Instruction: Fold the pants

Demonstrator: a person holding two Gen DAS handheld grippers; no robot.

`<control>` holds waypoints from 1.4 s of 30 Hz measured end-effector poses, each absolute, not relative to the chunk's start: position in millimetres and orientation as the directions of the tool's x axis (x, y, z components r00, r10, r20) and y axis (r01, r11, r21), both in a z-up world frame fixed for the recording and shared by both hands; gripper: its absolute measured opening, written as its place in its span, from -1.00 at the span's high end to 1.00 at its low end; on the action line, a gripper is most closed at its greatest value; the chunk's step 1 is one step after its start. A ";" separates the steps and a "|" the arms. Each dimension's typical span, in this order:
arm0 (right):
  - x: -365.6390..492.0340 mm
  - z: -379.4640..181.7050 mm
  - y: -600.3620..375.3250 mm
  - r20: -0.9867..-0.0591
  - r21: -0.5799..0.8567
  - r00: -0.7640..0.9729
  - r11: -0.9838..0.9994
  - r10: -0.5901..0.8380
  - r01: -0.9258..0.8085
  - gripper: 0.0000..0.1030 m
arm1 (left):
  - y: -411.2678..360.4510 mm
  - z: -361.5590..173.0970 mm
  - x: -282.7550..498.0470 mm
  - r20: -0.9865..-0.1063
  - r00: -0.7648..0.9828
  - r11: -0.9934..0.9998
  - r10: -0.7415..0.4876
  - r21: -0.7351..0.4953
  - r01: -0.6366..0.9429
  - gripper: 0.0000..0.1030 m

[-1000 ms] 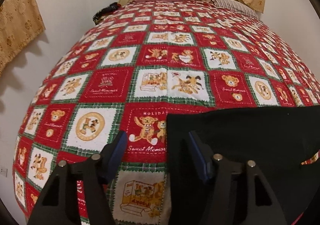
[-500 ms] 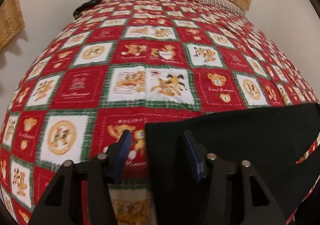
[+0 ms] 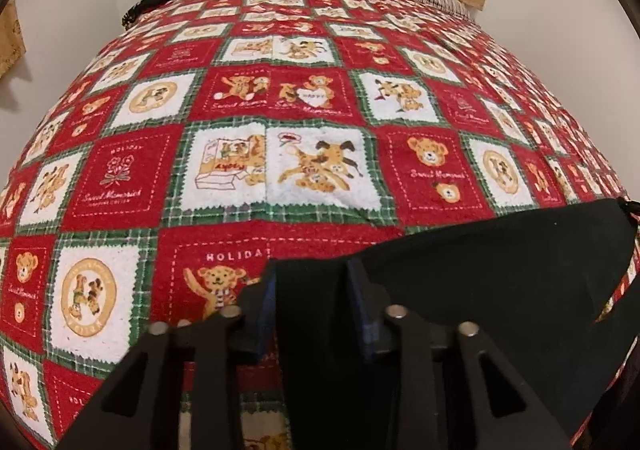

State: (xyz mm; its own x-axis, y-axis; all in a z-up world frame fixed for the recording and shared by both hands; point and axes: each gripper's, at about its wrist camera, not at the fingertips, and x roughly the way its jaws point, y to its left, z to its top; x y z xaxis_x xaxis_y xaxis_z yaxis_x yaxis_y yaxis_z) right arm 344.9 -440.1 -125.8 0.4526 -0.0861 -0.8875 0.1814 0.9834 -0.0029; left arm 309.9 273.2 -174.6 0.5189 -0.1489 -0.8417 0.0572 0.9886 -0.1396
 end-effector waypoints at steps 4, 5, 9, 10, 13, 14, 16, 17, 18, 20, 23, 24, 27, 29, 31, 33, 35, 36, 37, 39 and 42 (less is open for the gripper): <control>344.3 -123.0 -441.2 -0.884 0.025 0.463 0.985 -0.059 0.173 0.67 | 271.0 -172.3 309.1 -0.831 0.529 0.985 -0.169 -0.153 0.074 0.70; 344.1 -121.8 -441.0 -0.882 0.029 0.468 0.984 -0.057 0.174 0.68 | 270.1 -171.9 308.5 -0.829 0.534 0.986 -0.166 -0.150 0.073 0.71; 343.3 -120.4 -437.0 -0.879 0.033 0.473 0.985 -0.052 0.171 0.79 | 271.5 -170.8 306.8 -0.822 0.544 0.985 -0.170 -0.157 0.070 0.74; 342.8 -119.4 -436.8 -0.878 0.033 0.476 0.985 -0.054 0.171 0.80 | 271.3 -169.9 306.3 -0.818 0.549 0.985 -0.170 -0.158 0.070 0.74; 337.2 -113.0 -434.0 -0.864 0.028 0.500 0.985 -0.061 0.169 0.82 | 271.7 -160.8 302.3 -0.792 0.586 0.984 -0.173 -0.158 0.077 0.75; 333.8 -107.9 -431.8 -0.853 0.025 0.518 0.986 -0.064 0.163 0.82 | 272.4 -155.8 300.5 -0.779 0.603 0.984 -0.175 -0.159 0.079 0.75; 327.4 -98.1 -429.1 -0.832 0.032 0.552 0.988 -0.059 0.154 0.82 | 273.3 -146.1 297.6 -0.755 0.631 0.983 -0.178 -0.164 0.081 0.75; 321.7 -90.1 -427.4 -0.813 0.034 0.579 0.989 -0.057 0.145 0.82 | 274.5 -139.9 295.1 -0.739 0.649 0.982 -0.184 -0.171 0.084 0.75; 317.9 -84.3 -426.7 -0.800 0.033 0.598 0.990 -0.057 0.140 0.82 | 274.4 -135.1 293.5 -0.725 0.661 0.980 -0.193 -0.177 0.091 0.75; 306.2 -70.7 -424.4 -0.762 0.035 0.645 0.992 -0.054 0.125 0.82 | 272.8 -125.2 287.3 -0.693 0.692 0.979 -0.201 -0.165 0.119 0.75; 286.8 -53.3 -422.7 -0.703 0.059 0.710 0.993 -0.032 0.103 0.82 | 271.5 -116.9 280.9 -0.670 0.711 0.977 -0.212 -0.167 0.134 0.75; 282.2 -49.2 -422.0 -0.688 0.061 0.725 0.994 -0.027 0.095 0.82 | 271.4 -115.1 279.6 -0.666 0.715 0.977 -0.212 -0.167 0.134 0.75; 261.9 -37.8 -419.2 -0.630 0.073 0.777 0.995 -0.004 0.064 0.82 | 274.1 -107.4 269.7 -0.629 0.743 0.973 -0.228 -0.181 0.145 0.75; 244.8 -32.5 -420.2 -0.583 0.083 0.813 0.995 0.005 0.053 0.82 | 275.8 -101.8 260.4 -0.599 0.764 0.969 -0.240 -0.193 0.152 0.75; 229.7 -30.0 -422.6 -0.540 0.081 0.841 0.996 0.008 0.043 0.82 | 279.6 -96.8 248.0 -0.564 0.785 0.964 -0.255 -0.210 0.162 0.75; 210.0 -28.4 -420.2 -0.496 0.038 0.869 0.999 -0.011 0.034 0.82 | 283.8 -93.0 232.7 -0.530 0.803 0.958 -0.272 -0.232 0.171 0.75; 189.4 -28.6 -419.8 -0.466 0.027 0.885 0.999 -0.012 0.028 0.82 | 286.9 -90.5 214.6 -0.494 0.819 0.950 -0.290 -0.250 0.186 0.75; 181.3 -29.5 -420.5 -0.458 0.032 0.889 0.999 -0.010 0.027 0.82 | 289.1 -90.0 205.1 -0.476 0.827 0.946 -0.299 -0.259 0.193 0.75; 170.7 -30.7 -421.3 -0.447 0.036 0.894 0.999 -0.009 0.028 0.82 | 291.6 -90.4 193.9 -0.455 0.833 0.939 -0.314 -0.276 0.203 0.75; 154.1 -35.2 -424.2 -0.439 0.043 0.898 0.998 -0.014 0.037 0.82 | 293.7 -92.8 174.5 -0.427 0.840 0.930 -0.335 -0.293 0.222 0.75; 130.7 -46.8 -427.7 -0.448 0.053 0.894 0.997 -0.020 0.049 0.82 | 299.1 -103.9 147.7 -0.401 0.844 0.919 -0.357 -0.312 0.240 0.75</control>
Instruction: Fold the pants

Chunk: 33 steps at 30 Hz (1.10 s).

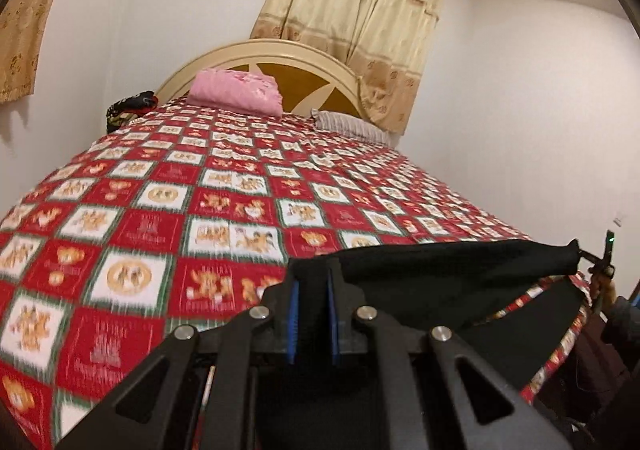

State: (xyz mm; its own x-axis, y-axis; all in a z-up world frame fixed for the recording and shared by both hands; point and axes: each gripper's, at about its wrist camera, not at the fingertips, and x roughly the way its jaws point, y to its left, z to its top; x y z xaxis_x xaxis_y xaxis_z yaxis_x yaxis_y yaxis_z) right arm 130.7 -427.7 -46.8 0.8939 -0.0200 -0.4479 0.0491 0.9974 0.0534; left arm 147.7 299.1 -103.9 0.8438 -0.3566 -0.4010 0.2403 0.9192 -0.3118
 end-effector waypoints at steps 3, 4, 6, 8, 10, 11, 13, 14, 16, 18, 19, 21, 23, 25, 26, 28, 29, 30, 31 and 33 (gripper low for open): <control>103.1 -57.0 -430.9 -0.452 0.070 0.892 0.995 -0.027 0.066 0.82 | 303.6 -118.4 130.7 -0.403 0.841 0.918 -0.361 -0.313 0.244 0.75; 94.2 -59.5 -432.2 -0.453 0.079 0.891 0.994 -0.027 0.070 0.82 | 305.5 -122.7 125.6 -0.401 0.840 0.915 -0.365 -0.321 0.244 0.75; 79.2 -66.6 -436.6 -0.468 0.091 0.883 0.992 -0.030 0.083 0.82 | 310.4 -135.0 116.6 -0.405 0.829 0.905 -0.386 -0.342 0.254 0.75; 69.8 -74.6 -442.3 -0.491 0.098 0.870 0.990 -0.041 0.102 0.82 | 309.9 -144.6 112.4 -0.417 0.819 0.903 -0.394 -0.343 0.260 0.75; 61.6 -82.8 -446.0 -0.511 0.104 0.858 0.988 -0.046 0.114 0.82 | 310.4 -154.7 108.3 -0.428 0.807 0.897 -0.407 -0.353 0.265 0.72; 59.6 -87.1 -446.8 -0.524 0.103 0.851 0.988 -0.047 0.118 0.82 | 309.6 -159.3 107.0 -0.438 0.802 0.899 -0.407 -0.348 0.265 0.72; 55.9 -93.8 -447.2 -0.542 0.104 0.839 0.987 -0.045 0.121 0.82 | 309.5 -167.5 100.4 -0.451 0.795 0.901 -0.405 -0.343 0.264 0.67; 54.8 -96.4 -446.7 -0.551 0.100 0.833 0.987 -0.048 0.122 0.82 | 310.3 -171.1 96.7 -0.457 0.794 0.904 -0.401 -0.339 0.261 0.63; 52.4 -100.4 -447.4 -0.565 0.101 0.824 0.987 -0.045 0.123 0.82 | 313.6 -175.2 92.2 -0.465 0.796 0.910 -0.388 -0.332 0.250 0.45; 48.3 -103.2 -446.4 -0.568 0.089 0.821 0.988 -0.051 0.123 0.81 | 317.1 -177.9 86.7 -0.480 0.795 0.918 -0.372 -0.318 0.238 0.30; 46.4 -103.4 -446.7 -0.570 0.089 0.820 0.988 -0.052 0.124 0.81 | 319.9 -179.1 84.1 -0.486 0.794 0.920 -0.366 -0.316 0.231 0.08; 43.5 -103.7 -448.1 -0.576 0.095 0.816 0.987 -0.049 0.127 0.70 | 326.1 -182.0 78.5 -0.498 0.796 0.929 -0.343 -0.305 0.209 -0.16; 40.5 -103.3 -447.1 -0.584 0.076 0.809 0.988 -0.063 0.132 0.59 | 332.5 -183.2 73.7 -0.509 0.795 0.933 -0.331 -0.301 0.196 -0.17; 34.7 -102.7 -448.0 -0.596 0.058 0.799 0.989 -0.077 0.138 0.28 | 338.3 -184.3 67.1 -0.516 0.796 0.938 -0.316 -0.293 0.182 -0.22; 31.9 -102.5 -449.1 -0.601 0.053 0.795 0.988 -0.084 0.145 0.17 | 341.5 -183.9 63.1 -0.519 0.800 0.943 -0.302 -0.286 0.170 -0.24; 24.2 -101.0 -456.0 -0.609 0.058 0.788 0.986 -0.090 0.157 0.03 | 348.5 -183.5 57.4 -0.522 0.807 0.949 -0.277 -0.281 0.144 -0.24; 21.5 -100.1 -459.1 -0.610 0.063 0.787 0.985 -0.091 0.162 0.01 | 352.8 -183.3 55.4 -0.524 0.809 0.951 -0.266 -0.282 0.130 -0.24; 18.0 -98.0 -461.7 -0.609 0.063 0.787 0.984 -0.097 0.169 -0.02 | 357.8 -183.0 53.5 -0.528 0.813 0.954 -0.246 -0.278 0.108 -0.24; 14.7 -95.2 -463.1 -0.607 0.059 0.788 0.983 -0.104 0.175 -0.03 | 361.9 -182.8 52.7 -0.533 0.814 0.957 -0.230 -0.276 0.090 -0.24; 10.7 -89.2 -463.3 -0.603 0.051 0.790 0.982 -0.114 0.180 -0.03 | 370.5 -180.6 49.7 -0.529 0.822 0.957 -0.208 -0.283 0.060 -0.24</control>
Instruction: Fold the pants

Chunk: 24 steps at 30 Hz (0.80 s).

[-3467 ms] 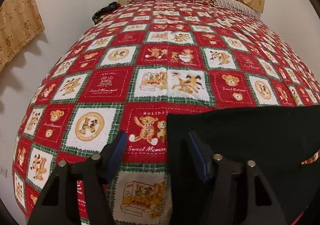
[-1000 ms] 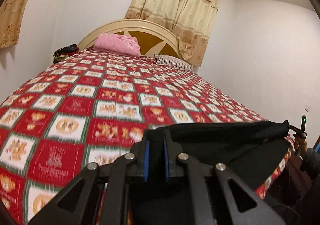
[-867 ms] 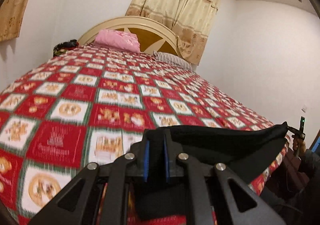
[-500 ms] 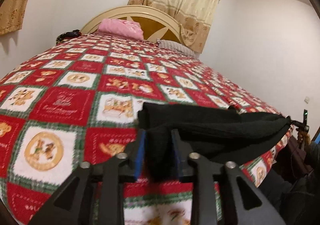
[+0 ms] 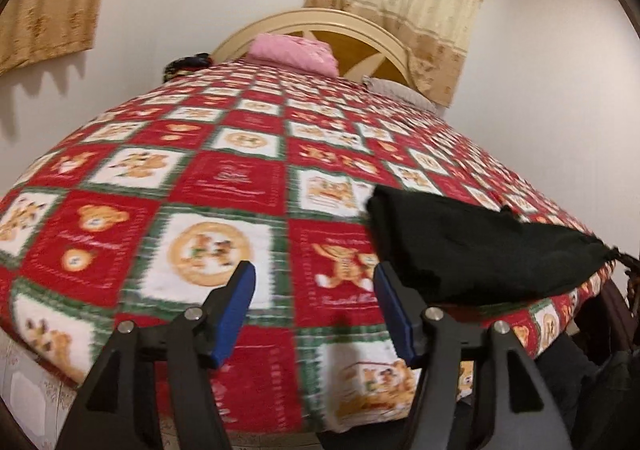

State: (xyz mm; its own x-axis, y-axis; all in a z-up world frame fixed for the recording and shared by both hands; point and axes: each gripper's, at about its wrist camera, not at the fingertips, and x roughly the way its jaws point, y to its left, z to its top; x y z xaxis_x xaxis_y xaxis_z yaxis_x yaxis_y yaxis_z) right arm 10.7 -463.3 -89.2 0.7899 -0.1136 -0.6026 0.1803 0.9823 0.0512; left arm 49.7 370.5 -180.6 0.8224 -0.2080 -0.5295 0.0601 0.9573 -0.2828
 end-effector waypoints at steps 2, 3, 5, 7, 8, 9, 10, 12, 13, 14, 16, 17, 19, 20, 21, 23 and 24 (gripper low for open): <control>7.0 -81.5 -461.2 -0.593 0.051 0.796 0.982 -0.117 0.182 -0.03 | 375.6 -176.1 46.8 -0.514 0.834 0.953 -0.200 -0.299 0.044 -0.24; 5.6 -76.5 -458.9 -0.586 0.055 0.802 0.982 -0.117 0.183 -0.03 | 374.9 -173.3 46.1 -0.509 0.838 0.953 -0.197 -0.299 0.042 -0.28; 5.2 -66.2 -450.7 -0.574 0.071 0.812 0.981 -0.107 0.180 -0.03 | 368.8 -169.0 46.6 -0.507 0.841 0.956 -0.189 -0.291 0.039 -0.31; 6.8 -57.5 -433.6 -0.567 0.071 0.819 0.986 -0.085 0.151 -0.03 | 359.9 -165.5 49.4 -0.510 0.834 0.952 -0.213 -0.300 0.059 -0.31; 9.1 -55.1 -423.6 -0.571 0.058 0.818 0.989 -0.078 0.134 -0.03 | 352.4 -164.1 52.8 -0.519 0.825 0.953 -0.223 -0.296 0.072 -0.31; 12.7 -52.9 -409.6 -0.576 0.038 0.815 0.994 -0.062 0.103 -0.03 | 344.5 -162.8 56.5 -0.528 0.817 0.954 -0.232 -0.288 0.085 -0.31; 15.9 -51.4 -396.0 -0.577 0.023 0.816 0.997 -0.043 0.069 -0.03 | 334.8 -161.8 62.9 -0.538 0.806 0.954 -0.246 -0.282 0.103 -0.31; 24.4 -48.8 -362.3 -0.581 -0.009 0.814 1.000 0.000 -0.007 -0.03 | 323.9 -161.3 75.3 -0.563 0.783 0.952 -0.263 -0.282 0.117 -0.31; 27.5 -47.8 -348.0 -0.581 -0.015 0.813 0.999 0.025 -0.042 -0.03 | 319.4 -161.0 83.4 -0.576 0.770 0.949 -0.276 -0.291 0.123 -0.31; 31.0 -47.2 -335.3 -0.582 -0.019 0.811 0.997 0.052 -0.077 -0.03 | 315.8 -159.8 91.1 -0.580 0.760 0.943 -0.293 -0.305 0.131 -0.31; 40.7 -46.4 -303.2 -0.585 -0.052 0.805 0.987 0.093 -0.152 -0.03 | 310.6 -156.6 103.4 -0.588 0.749 0.940 -0.305 -0.313 0.136 -0.31; 46.7 -46.7 -283.6 -0.587 -0.069 0.800 0.978 0.120 -0.197 -0.03 | 308.0 -156.1 110.6 -0.601 0.738 0.940 -0.308 -0.313 0.138 -0.31; 56.8 -49.2 -255.0 -0.594 -0.064 0.783 0.960 0.183 -0.273 -0.03 | 302.8 -156.7 124.1 -0.625 0.717 0.942 -0.309 -0.306 0.140 -0.27; 61.5 -50.9 -242.7 -0.595 -0.054 0.775 0.951 0.215 -0.305 -0.03 | 300.6 -159.1 132.1 -0.643 0.699 0.941 -0.314 -0.307 0.141 -0.22; 69.8 -53.2 -225.0 -0.598 -0.035 0.758 0.936 0.261 -0.350 -0.03 | 298.7 -162.4 140.3 -0.659 0.678 0.938 -0.324 -0.315 0.143 -0.10; 83.1 -58.2 -194.3 -0.607 -0.014 0.726 0.910 0.322 -0.415 -0.03 | 294.9 -167.3 148.6 -0.675 0.655 0.933 -0.340 -0.330 0.144 0.06; 88.9 -61.0 -182.9 -0.610 -0.010 0.716 0.900 0.340 -0.436 -0.03 | 291.6 -171.1 154.5 -0.692 0.637 0.934 -0.340 -0.329 0.141 0.13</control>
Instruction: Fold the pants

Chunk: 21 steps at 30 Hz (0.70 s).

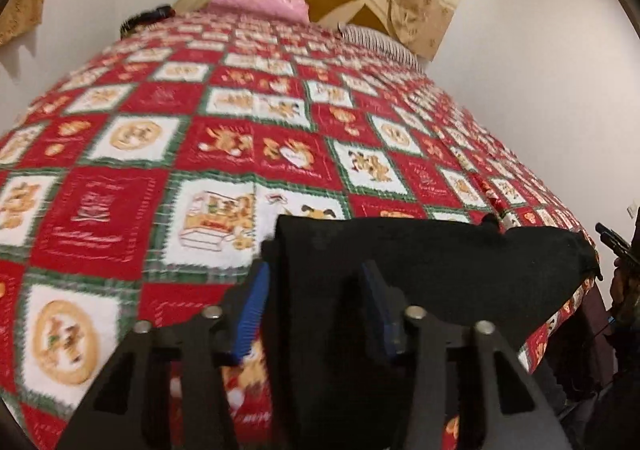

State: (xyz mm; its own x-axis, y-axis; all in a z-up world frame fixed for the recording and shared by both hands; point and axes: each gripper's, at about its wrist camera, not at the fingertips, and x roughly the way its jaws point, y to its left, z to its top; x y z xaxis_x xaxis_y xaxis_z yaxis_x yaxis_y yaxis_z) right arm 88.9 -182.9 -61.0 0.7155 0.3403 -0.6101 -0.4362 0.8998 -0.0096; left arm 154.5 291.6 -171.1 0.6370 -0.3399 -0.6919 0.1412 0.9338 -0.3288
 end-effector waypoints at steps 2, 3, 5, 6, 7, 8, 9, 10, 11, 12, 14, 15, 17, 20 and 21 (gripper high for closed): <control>105.2 -66.9 -150.8 -0.623 0.019 0.676 0.872 0.393 -0.490 -0.03 | 286.4 -176.8 161.6 -0.718 0.612 0.937 -0.332 -0.326 0.126 0.25; 112.8 -69.8 -135.6 -0.632 0.042 0.651 0.857 0.421 -0.514 -0.03 | 285.0 -175.2 161.2 -0.711 0.619 0.937 -0.333 -0.324 0.133 0.47; 127.6 -75.8 -108.0 -0.650 0.071 0.606 0.830 0.459 -0.553 -0.03 | 282.1 -170.8 159.9 -0.708 0.624 0.940 -0.331 -0.304 0.153 0.86; 133.6 -78.3 -95.9 -0.658 0.076 0.589 0.820 0.469 -0.568 -0.03 | 282.4 -166.7 157.2 -0.694 0.640 0.940 -0.331 -0.306 0.154 0.86; 138.5 -80.6 -81.8 -0.665 0.078 0.572 0.807 0.480 -0.586 -0.03 | 283.6 -162.3 154.8 -0.677 0.655 0.937 -0.337 -0.313 0.158 0.86; 144.5 -84.0 -64.2 -0.670 0.078 0.555 0.791 0.492 -0.607 -0.03 | 284.8 -158.6 154.2 -0.665 0.666 0.936 -0.337 -0.315 0.159 0.86; 149.5 -86.2 -51.3 -0.673 0.081 0.542 0.779 0.502 -0.621 -0.03 | 286.7 -154.1 152.6 -0.652 0.681 0.936 -0.334 -0.316 0.157 0.86; 156.7 -89.3 -36.0 -0.679 0.091 0.522 0.764 0.516 -0.638 -0.03 | 288.9 -149.5 150.4 -0.633 0.696 0.932 -0.339 -0.327 0.156 0.86; 162.7 -91.6 -26.1 -0.684 0.102 0.507 0.756 0.525 -0.646 -0.03 | 291.4 -144.4 147.8 -0.609 0.712 0.925 -0.350 -0.345 0.159 0.86; 171.4 -95.1 -14.1 -0.690 0.123 0.489 0.752 0.534 -0.648 -0.03 | 291.8 -141.9 147.2 -0.598 0.720 0.924 -0.351 -0.345 0.163 0.86; 189.4 -102.0 3.1 -0.700 0.190 0.438 0.739 0.563 -0.646 -0.03 | 287.3 -144.5 150.6 -0.620 0.720 0.944 -0.312 -0.290 0.160 0.86; 201.2 -108.1 13.2 -0.704 0.238 0.402 0.728 0.585 -0.642 -0.03 | 285.5 -149.2 153.5 -0.633 0.715 0.950 -0.297 -0.269 0.156 0.86; 217.6 -117.5 22.8 -0.712 0.302 0.353 0.719 0.607 -0.625 -0.03 | 283.2 -159.8 162.7 -0.652 0.706 0.958 -0.275 -0.244 0.148 0.86; 237.9 -138.9 36.1 -0.741 0.384 0.277 0.724 0.612 -0.573 -0.02 | 280.2 -168.8 170.5 -0.663 0.710 0.970 -0.238 -0.194 0.145 0.85; 241.9 -144.7 39.4 -0.750 0.393 0.264 0.728 0.607 -0.561 -0.01 | 280.9 -170.2 173.1 -0.659 0.712 0.970 -0.240 -0.197 0.145 0.85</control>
State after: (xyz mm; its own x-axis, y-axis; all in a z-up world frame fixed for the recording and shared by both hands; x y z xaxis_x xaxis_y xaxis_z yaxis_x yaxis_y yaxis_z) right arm 241.9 39.4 -144.7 0.2638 0.6072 -0.7495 -0.5615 0.7285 0.3925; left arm 173.1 280.9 -170.2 0.7123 -0.2404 -0.6594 0.1446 0.9696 -0.1972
